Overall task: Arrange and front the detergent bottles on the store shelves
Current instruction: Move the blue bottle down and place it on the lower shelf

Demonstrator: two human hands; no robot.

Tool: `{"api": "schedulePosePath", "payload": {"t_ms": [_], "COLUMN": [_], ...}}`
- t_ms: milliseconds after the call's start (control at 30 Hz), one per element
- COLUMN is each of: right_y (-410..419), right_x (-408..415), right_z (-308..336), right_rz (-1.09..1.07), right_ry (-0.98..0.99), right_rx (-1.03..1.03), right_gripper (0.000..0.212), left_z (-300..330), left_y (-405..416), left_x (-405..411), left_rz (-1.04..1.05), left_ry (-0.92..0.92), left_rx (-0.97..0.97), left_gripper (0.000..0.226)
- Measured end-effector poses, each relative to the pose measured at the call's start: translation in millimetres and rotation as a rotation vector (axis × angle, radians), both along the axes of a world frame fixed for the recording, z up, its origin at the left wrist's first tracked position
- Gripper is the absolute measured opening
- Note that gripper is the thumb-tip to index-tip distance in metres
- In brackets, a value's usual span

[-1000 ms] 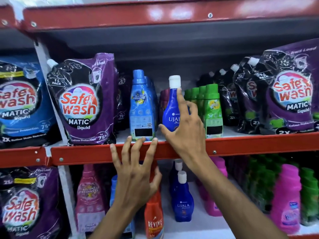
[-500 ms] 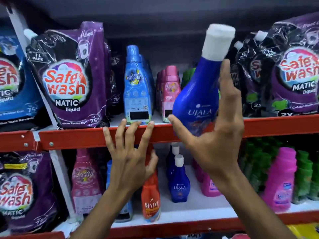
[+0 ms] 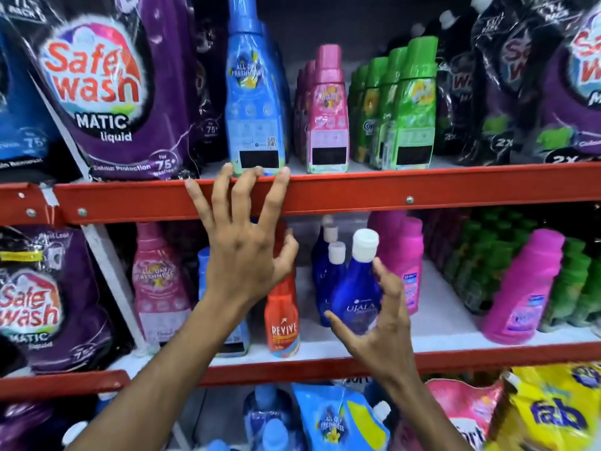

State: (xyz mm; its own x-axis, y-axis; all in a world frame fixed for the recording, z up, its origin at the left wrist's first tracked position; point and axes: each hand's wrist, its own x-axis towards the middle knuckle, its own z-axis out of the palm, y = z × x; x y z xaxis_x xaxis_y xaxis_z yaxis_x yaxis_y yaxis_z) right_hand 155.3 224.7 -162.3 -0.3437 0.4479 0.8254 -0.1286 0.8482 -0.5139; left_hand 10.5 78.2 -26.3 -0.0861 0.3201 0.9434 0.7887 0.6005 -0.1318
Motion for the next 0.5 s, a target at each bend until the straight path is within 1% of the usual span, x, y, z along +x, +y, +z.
{"api": "schedulePosePath", "payload": {"t_ms": [167, 267, 367, 500], "right_y": [5, 7, 9, 10], "right_x": [-18, -25, -30, -32], "right_z": [-31, -44, -53, -58], "right_rz": [0.03, 0.044, 0.042, 0.044], "right_ry": [-0.118, -0.172, -0.184, -0.163], "right_rx": [-0.074, -0.101, -0.11, -0.132], "right_gripper": [0.102, 0.105, 0.105, 0.097], "left_z": [0, 0, 0, -1], "left_y": [0, 0, 1, 2], "left_x": [1, 1, -1, -1], "left_rz": [0.004, -0.004, -0.008, -0.005], "left_ry": [-0.001, -0.001, 0.005, -0.009], "left_rx": [0.005, 0.012, 0.014, 0.01], "left_gripper": [0.081, 0.081, 0.081, 0.081]}}
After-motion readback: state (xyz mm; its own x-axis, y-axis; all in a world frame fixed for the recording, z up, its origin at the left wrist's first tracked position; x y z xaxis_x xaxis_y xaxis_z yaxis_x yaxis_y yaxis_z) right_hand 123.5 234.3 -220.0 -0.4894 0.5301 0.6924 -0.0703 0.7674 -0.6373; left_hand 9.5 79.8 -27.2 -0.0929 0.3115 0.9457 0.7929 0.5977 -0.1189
